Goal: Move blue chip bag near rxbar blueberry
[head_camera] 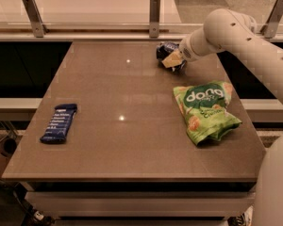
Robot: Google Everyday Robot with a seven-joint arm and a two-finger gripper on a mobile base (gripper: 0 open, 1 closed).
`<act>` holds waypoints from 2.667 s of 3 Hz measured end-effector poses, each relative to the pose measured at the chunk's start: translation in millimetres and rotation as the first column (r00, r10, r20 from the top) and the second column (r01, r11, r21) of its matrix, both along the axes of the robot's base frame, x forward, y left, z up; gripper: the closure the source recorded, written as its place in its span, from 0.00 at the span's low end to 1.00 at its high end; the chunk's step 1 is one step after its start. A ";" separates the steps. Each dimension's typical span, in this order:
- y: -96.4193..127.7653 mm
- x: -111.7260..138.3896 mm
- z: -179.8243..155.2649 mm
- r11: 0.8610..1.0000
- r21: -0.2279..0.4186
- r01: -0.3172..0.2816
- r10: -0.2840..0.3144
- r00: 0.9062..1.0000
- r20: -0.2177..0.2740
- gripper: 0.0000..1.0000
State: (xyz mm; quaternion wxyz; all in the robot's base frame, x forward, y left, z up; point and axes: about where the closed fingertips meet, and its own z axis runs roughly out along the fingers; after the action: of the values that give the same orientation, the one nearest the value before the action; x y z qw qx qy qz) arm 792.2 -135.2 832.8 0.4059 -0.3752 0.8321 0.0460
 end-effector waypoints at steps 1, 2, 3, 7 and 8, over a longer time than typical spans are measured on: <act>0.1 0.0 -0.1 1.000 0.000 0.000 0.000 1.000 0.000 1.00; 0.9 -9.4 9.8 1.000 0.008 -0.018 0.018 1.000 -0.006 1.00; -3.1 -30.0 30.5 0.999 0.023 -0.024 0.024 1.000 -0.001 1.00; 77.3 -124.2 92.6 0.950 0.102 -0.294 0.298 0.954 -0.023 1.00; 111.9 -160.7 93.4 0.920 0.085 -0.383 0.388 0.920 -0.048 1.00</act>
Offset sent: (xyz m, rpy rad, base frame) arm -0.0250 -0.0022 0.0313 0.0196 0.0065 0.0398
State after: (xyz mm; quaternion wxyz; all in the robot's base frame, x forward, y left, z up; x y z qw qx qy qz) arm 631.5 -23.3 926.2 0.3759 -0.5147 0.7521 0.1677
